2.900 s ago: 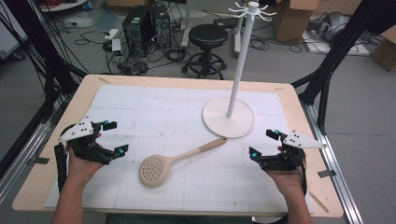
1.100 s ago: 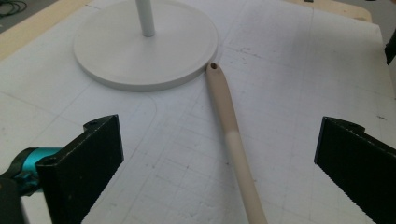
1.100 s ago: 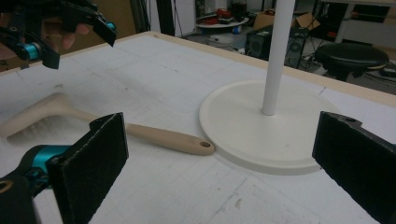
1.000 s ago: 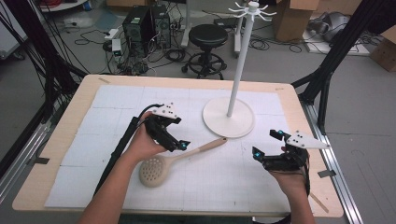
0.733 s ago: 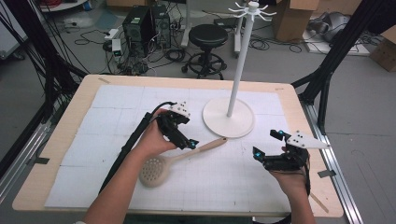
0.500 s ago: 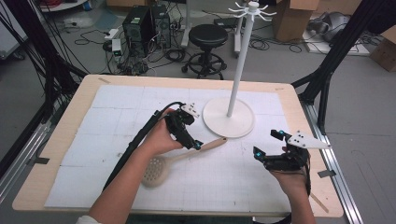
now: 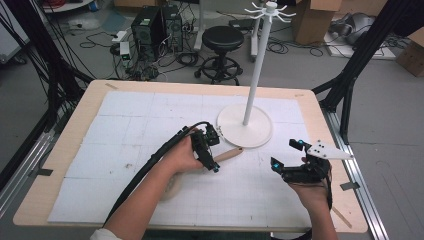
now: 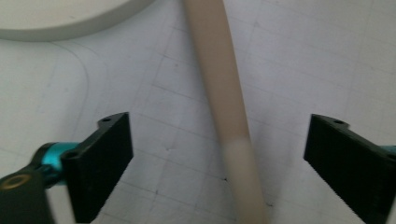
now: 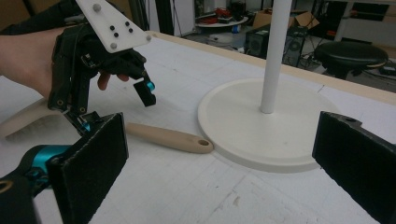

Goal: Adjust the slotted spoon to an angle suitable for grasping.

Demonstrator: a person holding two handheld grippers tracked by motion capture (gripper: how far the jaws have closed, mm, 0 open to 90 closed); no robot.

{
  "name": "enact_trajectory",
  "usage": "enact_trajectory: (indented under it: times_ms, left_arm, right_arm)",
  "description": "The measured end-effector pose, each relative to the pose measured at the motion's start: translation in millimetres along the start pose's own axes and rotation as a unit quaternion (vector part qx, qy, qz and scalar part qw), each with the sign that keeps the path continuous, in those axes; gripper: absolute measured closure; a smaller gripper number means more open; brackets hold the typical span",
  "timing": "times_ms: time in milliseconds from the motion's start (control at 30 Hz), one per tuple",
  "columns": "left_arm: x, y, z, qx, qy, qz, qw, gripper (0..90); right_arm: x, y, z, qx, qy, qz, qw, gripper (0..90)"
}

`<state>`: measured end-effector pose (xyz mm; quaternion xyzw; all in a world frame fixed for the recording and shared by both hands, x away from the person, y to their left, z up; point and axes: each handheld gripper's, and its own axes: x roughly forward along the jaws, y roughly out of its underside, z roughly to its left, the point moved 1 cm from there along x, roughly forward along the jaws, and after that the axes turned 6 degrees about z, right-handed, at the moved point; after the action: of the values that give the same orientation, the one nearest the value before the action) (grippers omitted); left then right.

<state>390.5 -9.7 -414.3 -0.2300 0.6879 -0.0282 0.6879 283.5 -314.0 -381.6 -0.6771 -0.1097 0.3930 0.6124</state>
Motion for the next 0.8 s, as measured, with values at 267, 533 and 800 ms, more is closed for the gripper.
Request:
enact_trajectory:
  times_ms: [267, 533, 800]
  left_arm:
    - [3.4, 0.6, -2.5, 0.002, -0.011, 0.025, 0.9996, 25.4]
    - [5.1, 1.9, -1.9, -0.002, -0.003, 0.041, 0.9991, 35.1]
    - [5.9, 1.3, -4.6, 0.003, -0.003, 0.052, 0.9986, 45.4]
  right_arm:
    - [1.2, 0.5, 0.6, -0.001, 0.0, 0.004, 1.0, 2.3]
    - [1.8, 0.7, 1.5, -0.003, -0.002, 0.006, 1.0, 2.3]
    - [0.2, -0.5, 1.7, -0.007, -0.003, 0.002, 1.0, 2.3]
